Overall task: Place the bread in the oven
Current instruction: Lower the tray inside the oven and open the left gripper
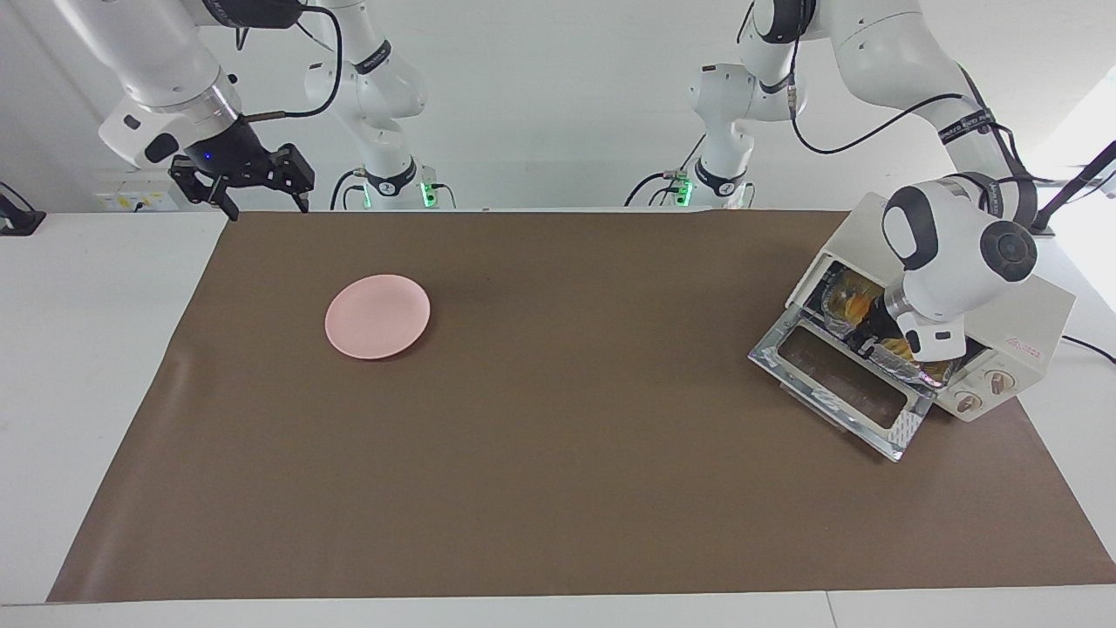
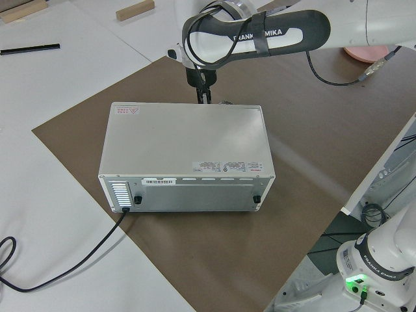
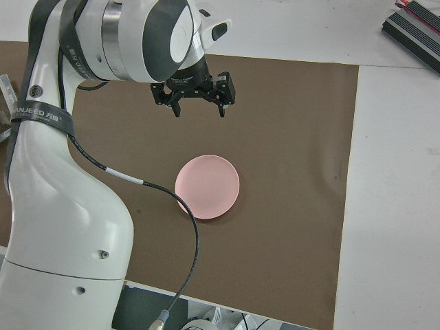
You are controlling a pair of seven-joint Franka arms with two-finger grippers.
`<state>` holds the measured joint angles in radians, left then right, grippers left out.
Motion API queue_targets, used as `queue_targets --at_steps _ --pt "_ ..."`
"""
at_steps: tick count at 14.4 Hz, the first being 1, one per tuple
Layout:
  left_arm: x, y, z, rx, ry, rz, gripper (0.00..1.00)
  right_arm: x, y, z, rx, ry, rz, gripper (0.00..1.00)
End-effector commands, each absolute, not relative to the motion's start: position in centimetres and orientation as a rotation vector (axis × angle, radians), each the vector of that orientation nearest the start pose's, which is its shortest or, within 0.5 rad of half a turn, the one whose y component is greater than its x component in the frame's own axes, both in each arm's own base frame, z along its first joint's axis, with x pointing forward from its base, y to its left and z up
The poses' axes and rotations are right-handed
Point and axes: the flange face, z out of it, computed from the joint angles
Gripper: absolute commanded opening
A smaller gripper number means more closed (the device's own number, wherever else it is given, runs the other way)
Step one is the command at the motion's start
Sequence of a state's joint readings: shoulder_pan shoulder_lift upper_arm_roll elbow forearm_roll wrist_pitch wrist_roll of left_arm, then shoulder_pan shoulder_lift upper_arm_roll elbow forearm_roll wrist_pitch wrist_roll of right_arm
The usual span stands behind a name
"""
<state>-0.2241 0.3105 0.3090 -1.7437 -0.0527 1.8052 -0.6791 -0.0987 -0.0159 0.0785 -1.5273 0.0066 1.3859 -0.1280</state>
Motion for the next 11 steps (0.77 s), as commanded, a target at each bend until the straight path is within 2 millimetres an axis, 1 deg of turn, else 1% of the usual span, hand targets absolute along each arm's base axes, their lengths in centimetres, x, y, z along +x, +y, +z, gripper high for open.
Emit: queue_targets --at_steps 1,2,3,4,5,6,7,8,10,11 --pt "60.0 3.8 39.1 -2.806 -1.092 0.321 0.12 52.4 -1.2 63.8 -3.110 -0.150 0.194 1.00" --pt "60.1 3.8 39.1 -2.813 -1.078 0.319 0.25 52.4 -1.1 63.8 -3.110 -0.153 0.194 1.00" --pt "60.1 3.8 39.1 -2.816 -1.076 0.313 0.29 52.4 -1.1 63.8 -3.110 -0.153 0.194 1.00" --pt "60.3 3.7 39.2 -2.816 -1.075 0.307 0.51 52.4 -1.1 63.9 -3.111 -0.153 0.192 1.00" --pt "60.8 3.4 39.8 -2.824 -1.059 0.276 0.61 52.4 -1.2 63.8 -3.110 -0.150 0.194 1.00" --pt "61.5 2.9 40.8 -2.837 -1.038 0.221 0.67 52.4 -1.1 63.8 -3.110 -0.153 0.194 1.00" --pt "62.1 2.5 41.8 -2.843 -1.021 0.183 0.94 52.4 -1.2 63.8 -3.110 -0.150 0.194 1.00" --pt "62.6 1.4 43.0 -2.847 -0.982 0.140 1.00 52.4 -1.1 63.8 -3.110 -0.153 0.194 1.00" --pt "63.4 0.1 45.3 -2.845 -0.921 0.069 1.00 52.4 -1.1 63.8 -3.110 -0.153 0.194 1.00" --pt "63.6 -1.3 46.7 -2.865 -0.882 0.040 1.00 52.4 -1.1 63.8 -3.110 -0.153 0.194 1.00"
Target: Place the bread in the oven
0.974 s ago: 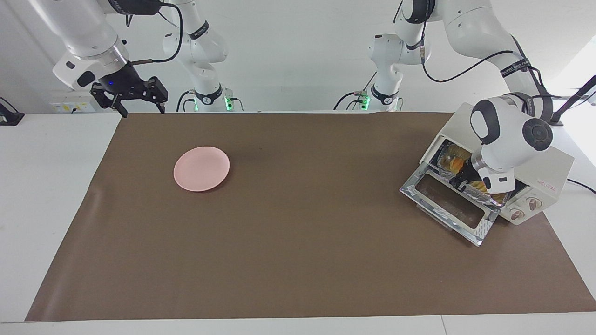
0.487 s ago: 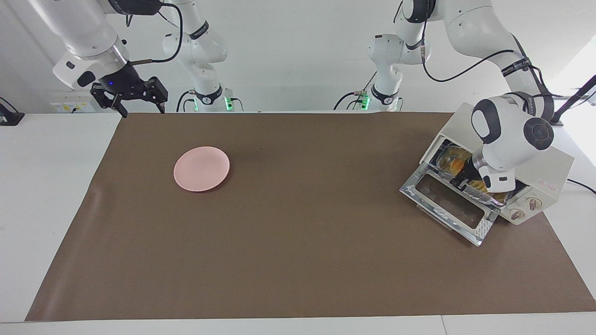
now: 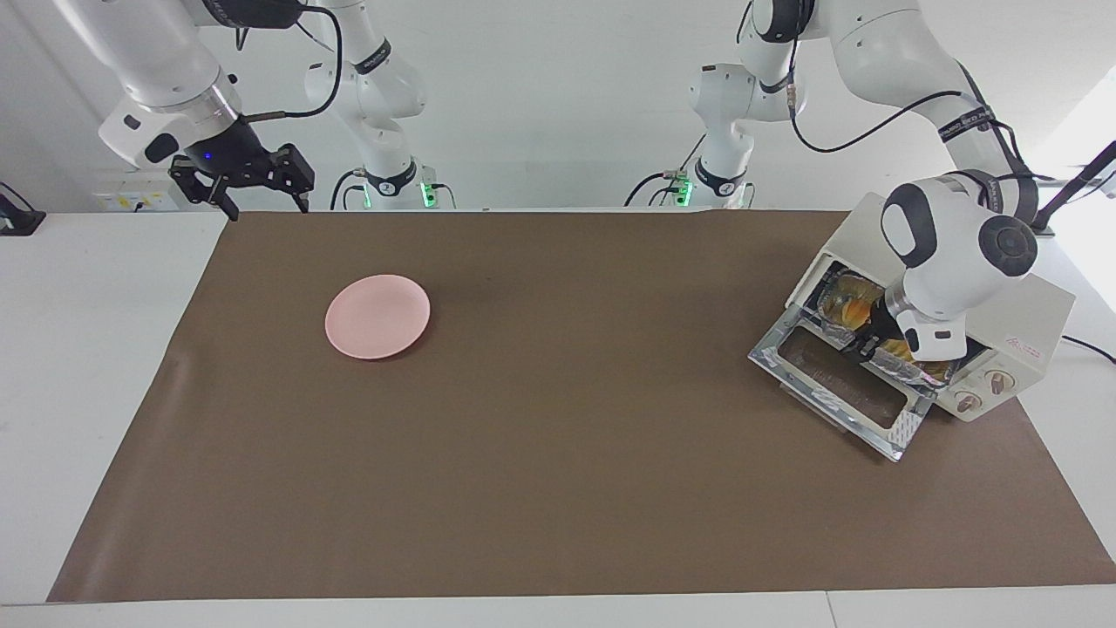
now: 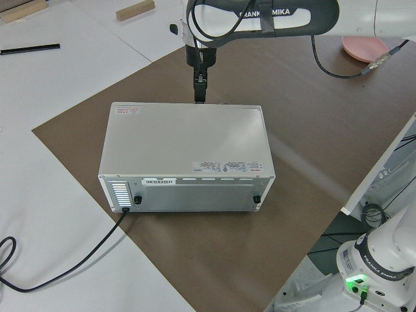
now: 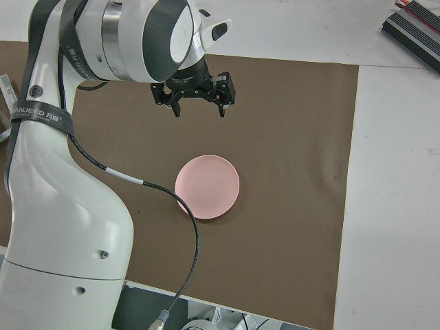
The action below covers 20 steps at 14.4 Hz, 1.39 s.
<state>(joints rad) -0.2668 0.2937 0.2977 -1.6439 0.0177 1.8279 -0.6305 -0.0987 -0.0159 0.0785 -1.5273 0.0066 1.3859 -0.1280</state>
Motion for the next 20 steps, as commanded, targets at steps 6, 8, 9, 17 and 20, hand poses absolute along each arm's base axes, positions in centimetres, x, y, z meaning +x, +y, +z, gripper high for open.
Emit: queue_targets --at_steps 6,8,9,17,20 --pt "63.1 -5.6 52.9 -2.942 -0.784 -0.037 1.00 52.4 -1.1 63.8 -3.110 -0.153 0.194 1.00" --pt "62.0 -5.3 55.3 -2.969 -0.689 0.012 1.00 52.4 -1.2 63.8 -3.110 -0.150 0.194 1.00" --pt "60.8 -4.8 56.5 -3.000 -0.513 0.069 1.00 52.4 -1.1 63.8 -3.110 -0.153 0.194 1.00" --pt "52.1 -1.6 61.9 -3.129 0.039 0.238 1.00 52.4 -1.2 63.8 -3.110 -0.150 0.194 1.00" --pt "51.9 -3.1 62.3 -3.122 0.081 0.230 1.00 52.4 -1.2 63.9 -3.111 -0.150 0.192 1.00"
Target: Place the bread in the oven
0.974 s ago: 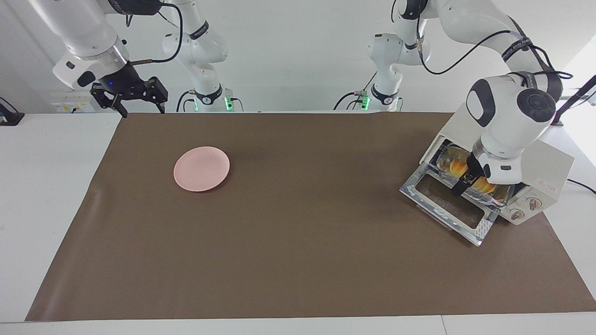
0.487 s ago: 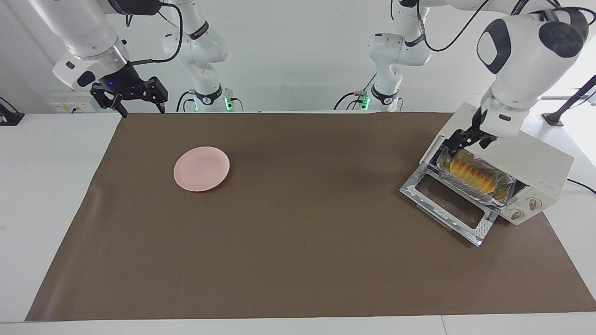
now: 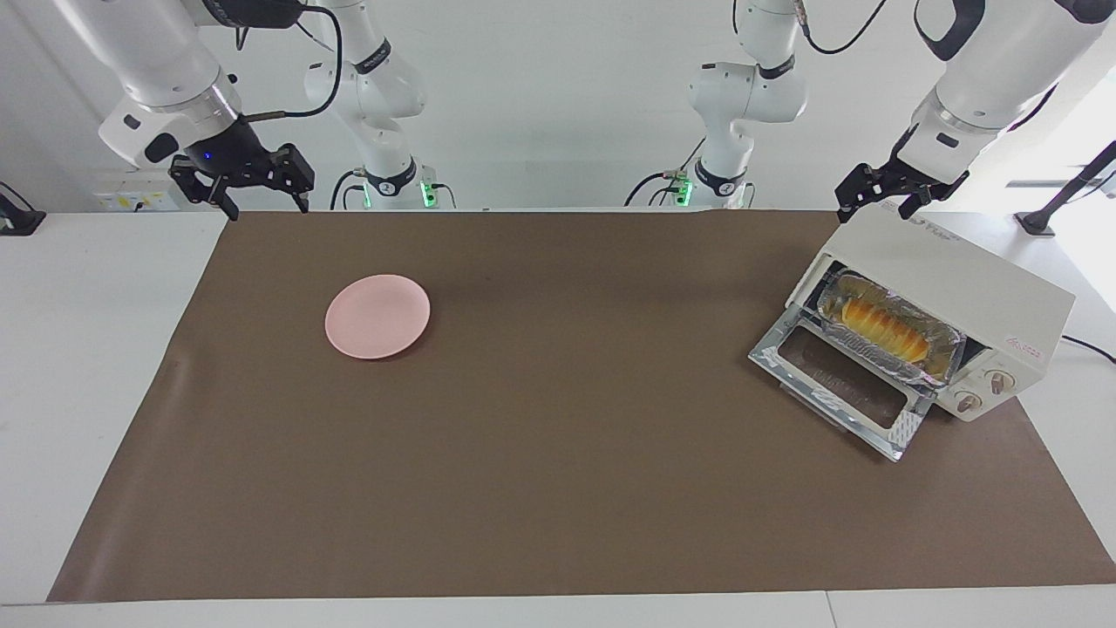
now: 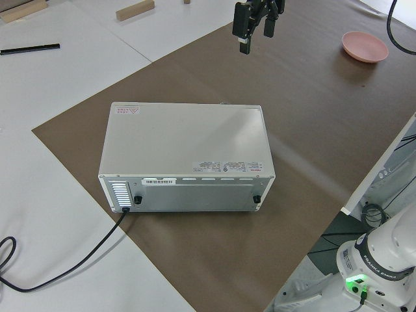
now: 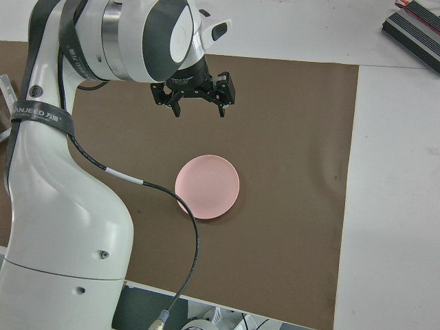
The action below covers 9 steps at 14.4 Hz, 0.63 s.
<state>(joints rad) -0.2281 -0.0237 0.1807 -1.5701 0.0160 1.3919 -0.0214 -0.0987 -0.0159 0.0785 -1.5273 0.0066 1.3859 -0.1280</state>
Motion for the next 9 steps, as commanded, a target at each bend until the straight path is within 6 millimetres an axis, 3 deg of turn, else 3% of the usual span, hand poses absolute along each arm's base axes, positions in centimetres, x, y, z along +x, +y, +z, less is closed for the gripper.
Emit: queue_targets --at_steps 1,9 --pt "51.63 -4.50 61.99 -3.114 0.102 0.250 1.00 52.40 -1.09 63.80 -3.110 -0.153 0.194 1.00" --pt "52.43 -5.01 62.13 -3.120 0.141 0.182 1.00 52.40 -1.17 63.80 -3.110 -0.150 0.194 1.00"
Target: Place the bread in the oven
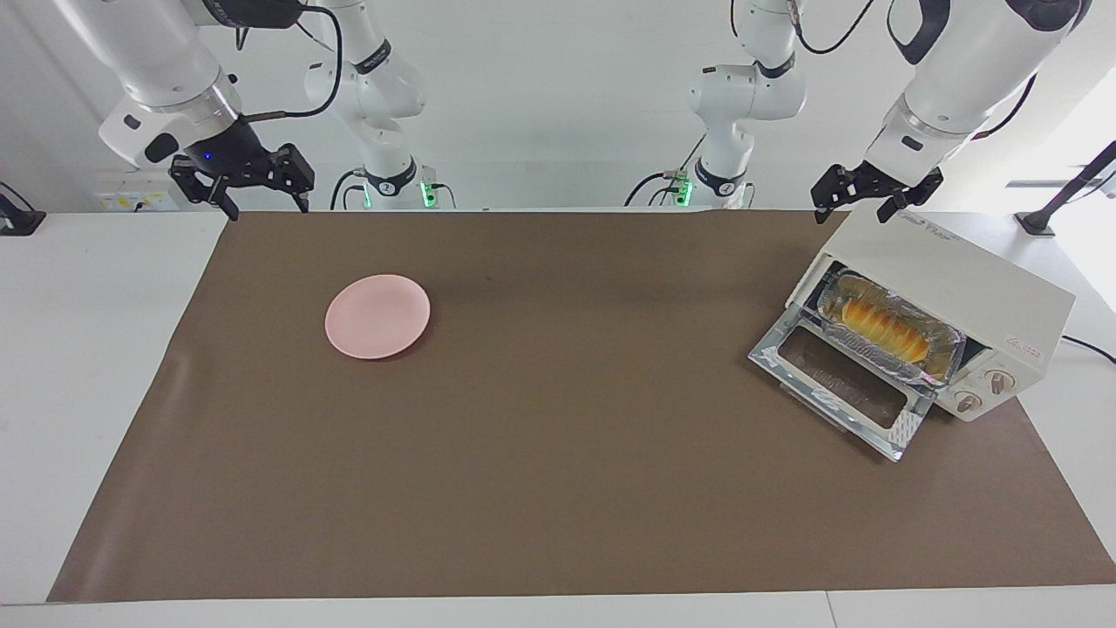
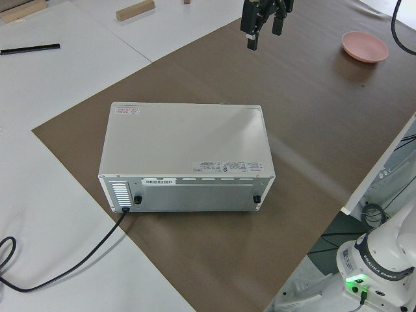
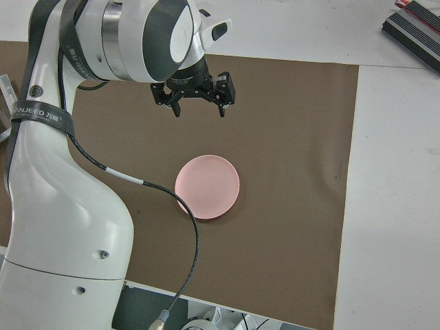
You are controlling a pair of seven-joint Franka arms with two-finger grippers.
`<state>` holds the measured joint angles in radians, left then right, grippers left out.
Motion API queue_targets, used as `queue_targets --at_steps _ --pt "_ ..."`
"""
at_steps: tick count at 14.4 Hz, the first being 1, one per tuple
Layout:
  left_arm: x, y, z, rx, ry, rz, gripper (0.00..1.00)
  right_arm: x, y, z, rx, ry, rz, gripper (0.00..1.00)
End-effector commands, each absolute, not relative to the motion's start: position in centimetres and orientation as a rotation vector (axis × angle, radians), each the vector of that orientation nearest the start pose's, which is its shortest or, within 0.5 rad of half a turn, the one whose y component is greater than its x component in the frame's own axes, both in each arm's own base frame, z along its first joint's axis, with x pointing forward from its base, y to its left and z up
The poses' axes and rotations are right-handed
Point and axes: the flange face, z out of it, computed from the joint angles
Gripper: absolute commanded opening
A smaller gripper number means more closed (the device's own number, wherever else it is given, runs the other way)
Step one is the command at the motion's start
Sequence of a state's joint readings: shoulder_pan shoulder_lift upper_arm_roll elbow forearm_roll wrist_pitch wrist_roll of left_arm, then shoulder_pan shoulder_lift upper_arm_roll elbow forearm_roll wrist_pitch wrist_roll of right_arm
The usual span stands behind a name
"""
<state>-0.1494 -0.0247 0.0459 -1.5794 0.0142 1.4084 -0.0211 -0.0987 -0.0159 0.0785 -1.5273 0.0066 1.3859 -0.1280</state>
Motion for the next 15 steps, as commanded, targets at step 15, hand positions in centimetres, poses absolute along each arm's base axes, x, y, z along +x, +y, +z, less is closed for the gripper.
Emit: queue_targets --at_steps 15 --pt "52.66 -5.28 61.89 -3.123 0.127 0.141 1.00 52.40 -1.09 63.87 -3.111 -0.153 0.192 1.00"
